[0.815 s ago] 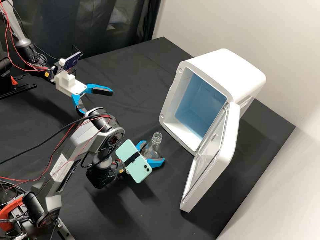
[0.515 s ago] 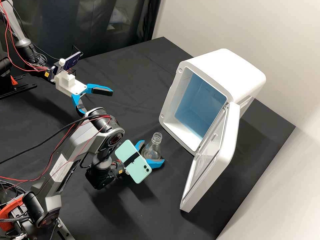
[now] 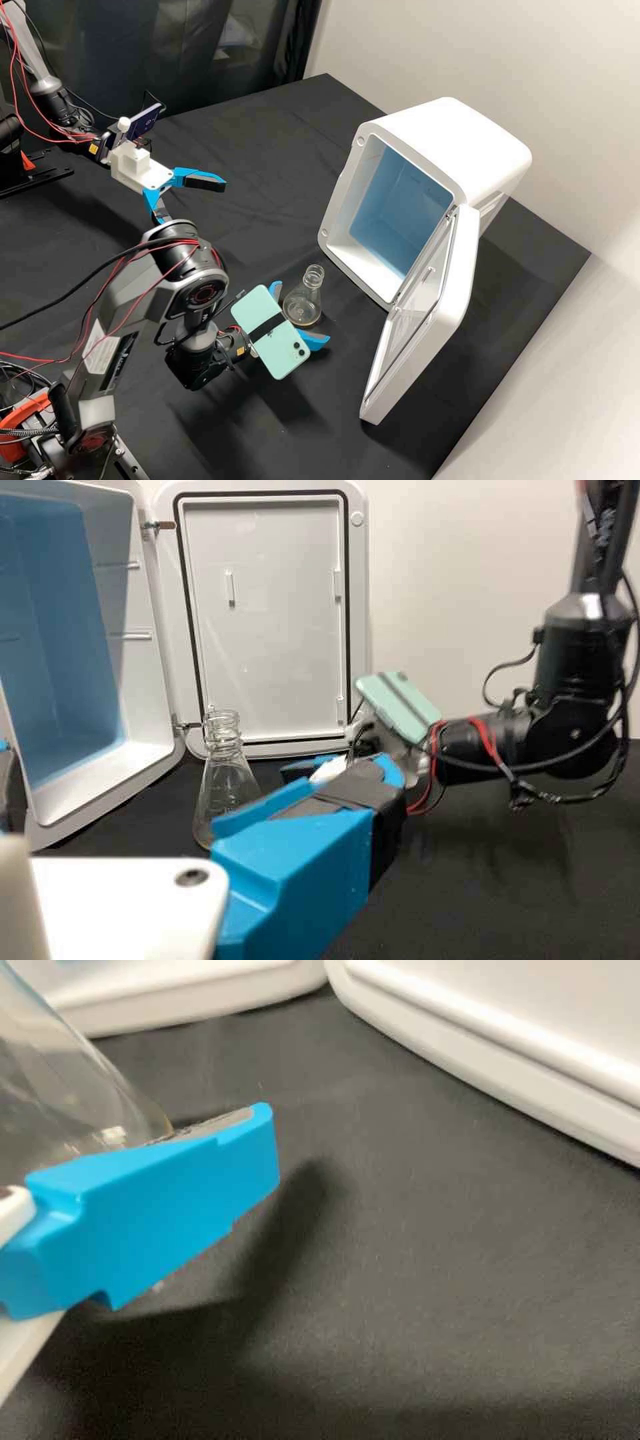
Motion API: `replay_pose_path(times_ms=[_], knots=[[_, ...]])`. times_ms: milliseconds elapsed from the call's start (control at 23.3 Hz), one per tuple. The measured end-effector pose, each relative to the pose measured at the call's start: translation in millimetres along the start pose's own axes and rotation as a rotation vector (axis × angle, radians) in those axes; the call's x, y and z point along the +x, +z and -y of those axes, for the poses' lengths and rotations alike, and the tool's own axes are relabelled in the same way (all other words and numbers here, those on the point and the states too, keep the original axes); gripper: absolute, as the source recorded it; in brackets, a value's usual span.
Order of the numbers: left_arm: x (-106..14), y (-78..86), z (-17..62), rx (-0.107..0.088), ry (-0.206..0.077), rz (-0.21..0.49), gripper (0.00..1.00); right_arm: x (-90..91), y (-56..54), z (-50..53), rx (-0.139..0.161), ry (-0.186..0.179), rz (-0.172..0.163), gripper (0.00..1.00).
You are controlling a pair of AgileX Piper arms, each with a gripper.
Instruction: Take the flask out of the incubator
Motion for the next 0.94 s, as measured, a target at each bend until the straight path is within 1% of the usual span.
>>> replay_pose_path(times_ms=[43, 129, 172, 215, 257, 300, 343, 386, 429, 472, 515, 558, 601, 644, 687, 730, 858, 944], knots=[[0.0, 0.0, 0.0, 0.000, 0.000, 0.000, 1.00, -4.8, -3.4, -3.0, 0.005, 0.004, -0.018, 1.00], [0.0, 0.0, 0.0, 0.000, 0.000, 0.000, 1.00, -12.8, -9.2, -5.9, 0.013, 0.004, -0.048, 1.00], [0.0, 0.0, 0.0, 0.000, 0.000, 0.000, 1.00, -18.0, -13.7, -7.8, 0.008, 0.012, -0.066, 1.00], [0.0, 0.0, 0.0, 0.000, 0.000, 0.000, 1.00, -20.9, -15.5, -8.6, 0.006, 0.018, -0.071, 1.00], [0.0, 0.0, 0.0, 0.000, 0.000, 0.000, 1.00, -25.7, -19.5, -8.8, 0.001, 0.022, -0.085, 1.00], [-0.1, -0.4, -0.1, 0.000, 0.000, -0.002, 1.00, -30.0, -22.7, -8.2, -0.010, 0.030, -0.090, 1.00], [-0.2, -0.3, -0.5, 0.000, 0.002, -0.001, 1.00, -35.4, -27.6, -7.7, -0.025, 0.047, -0.098, 1.00], [-0.4, -0.7, -1.1, 0.001, 0.004, -0.003, 1.00, -38.6, -30.5, -6.5, -0.032, 0.056, -0.102, 1.00], [-1.1, -1.4, -2.9, 0.002, 0.011, -0.006, 1.00, -44.6, -33.9, -5.5, -0.031, 0.073, -0.102, 1.00], [-1.7, -2.1, -4.6, 0.002, 0.018, -0.010, 1.00, -50.0, -35.8, -4.9, -0.027, 0.078, -0.108, 1.00], [-2.7, -3.2, -7.4, 0.004, 0.030, -0.014, 1.00, -55.5, -38.6, -5.9, -0.025, 0.087, -0.124, 1.00], [-3.7, -4.7, -9.9, 0.005, 0.042, -0.020, 1.00, -59.0, -40.4, -6.9, -0.009, 0.095, -0.135, 1.00], [-5.0, -6.8, -13.5, 0.007, 0.063, -0.026, 1.00, -62.7, -42.5, -7.3, 0.024, 0.096, -0.150, 1.00], [-6.1, -8.9, -17.0, 0.005, 0.085, -0.037, 1.00, -66.1, -44.3, -7.2, 0.060, 0.091, -0.166, 1.00], [-7.6, -10.7, -21.0, 0.004, 0.109, -0.045, 1.00, -68.5, -46.2, -8.3, 0.075, 0.096, -0.180, 1.00], [-9.0, -10.7, -24.8, 0.007, 0.130, -0.045, 1.00, -71.3, -47.6, -9.0, 0.086, 0.101, -0.190, 1.00], [-11.2, -9.9, -30.5, 0.012, 0.161, -0.040, 1.00, -75.5, -49.5, -9.9, 0.089, 0.112, -0.203, 1.00], [-12.1, -8.9, -33.1, 0.014, 0.178, -0.035, 1.00, -76.5, -50.2, -10.3, 0.098, 0.114, -0.208, 1.00]])
